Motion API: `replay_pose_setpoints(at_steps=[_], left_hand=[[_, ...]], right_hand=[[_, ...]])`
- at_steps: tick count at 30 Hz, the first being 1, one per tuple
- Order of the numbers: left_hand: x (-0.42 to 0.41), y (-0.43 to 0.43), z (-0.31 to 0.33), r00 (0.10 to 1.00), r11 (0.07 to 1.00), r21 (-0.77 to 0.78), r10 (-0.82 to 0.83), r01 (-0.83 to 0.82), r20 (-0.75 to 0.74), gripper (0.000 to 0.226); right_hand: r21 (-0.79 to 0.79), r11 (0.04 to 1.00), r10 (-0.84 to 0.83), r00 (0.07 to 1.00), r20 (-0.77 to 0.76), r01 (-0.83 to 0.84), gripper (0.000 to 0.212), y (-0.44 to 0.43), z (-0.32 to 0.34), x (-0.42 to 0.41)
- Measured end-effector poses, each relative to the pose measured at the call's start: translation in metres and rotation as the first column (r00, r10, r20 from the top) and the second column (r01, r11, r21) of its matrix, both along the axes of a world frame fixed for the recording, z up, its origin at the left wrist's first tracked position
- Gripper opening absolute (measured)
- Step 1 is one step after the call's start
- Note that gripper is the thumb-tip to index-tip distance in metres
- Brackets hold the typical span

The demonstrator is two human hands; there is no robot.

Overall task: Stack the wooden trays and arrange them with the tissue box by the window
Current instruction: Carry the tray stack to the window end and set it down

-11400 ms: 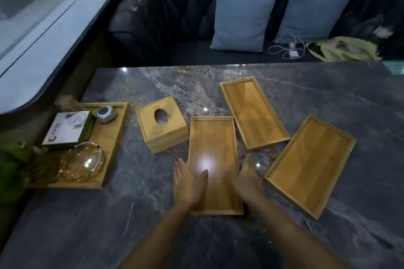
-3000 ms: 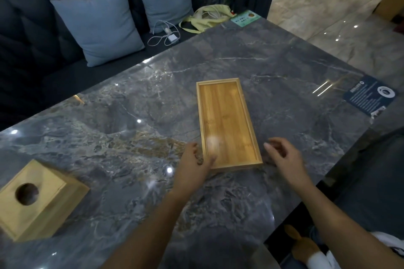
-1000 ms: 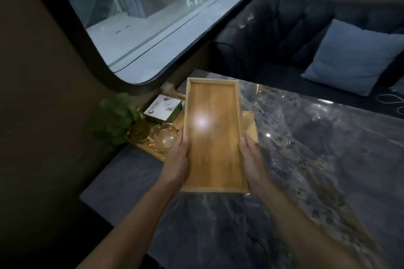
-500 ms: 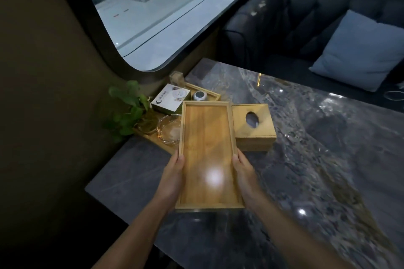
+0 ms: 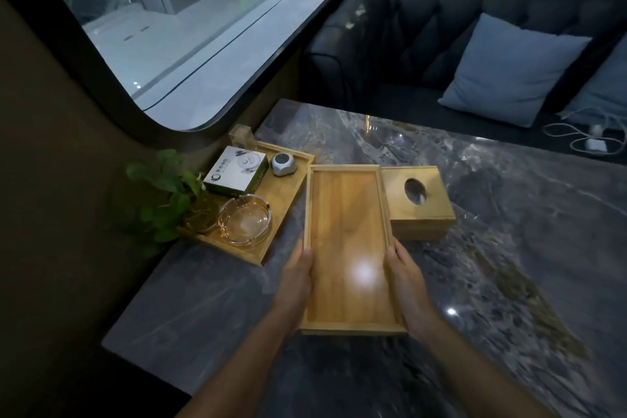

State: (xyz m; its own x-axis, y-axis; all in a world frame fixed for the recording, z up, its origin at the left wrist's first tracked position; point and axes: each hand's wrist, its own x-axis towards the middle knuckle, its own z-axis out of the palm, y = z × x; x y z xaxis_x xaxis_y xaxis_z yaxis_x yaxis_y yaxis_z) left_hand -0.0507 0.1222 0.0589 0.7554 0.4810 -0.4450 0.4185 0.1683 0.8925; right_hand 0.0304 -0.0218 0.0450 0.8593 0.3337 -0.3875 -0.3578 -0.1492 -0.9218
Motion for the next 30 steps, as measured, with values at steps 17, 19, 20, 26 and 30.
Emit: replay_pose_setpoints(at_steps=[17,19,20,26,30], left_hand=[[0.017,0.038,-0.018,0.994,0.994,0.033,-0.104,0.105,-0.036,0.046],[0.019,0.04,-0.02,0.99,0.99,0.041,-0.135,0.137,-0.048,0.045],[0.021,0.041,-0.021,0.987,0.987,0.05,-0.151,0.154,-0.056,0.045],[0.033,0.046,-0.033,0.975,0.976,0.041,-0.212,0.215,-0.071,0.046],[0.04,0.052,-0.036,0.981,0.98,-0.079,-0.188,0.185,-0.037,0.045]], right_hand=[[0.025,1.0,-0.003,0.999,-0.036,0.004,0.038,0.023,-0.014,0.003],[0.051,0.998,-0.019,0.997,-0.072,0.022,0.039,0.023,-0.017,0.004],[0.061,0.998,-0.027,0.996,-0.082,0.032,0.038,0.023,-0.02,0.003],[0.079,0.993,-0.084,0.99,-0.111,0.093,0.036,0.023,-0.032,0.003],[0.079,0.989,-0.109,0.982,-0.155,0.123,0.037,0.03,-0.039,0.008]])
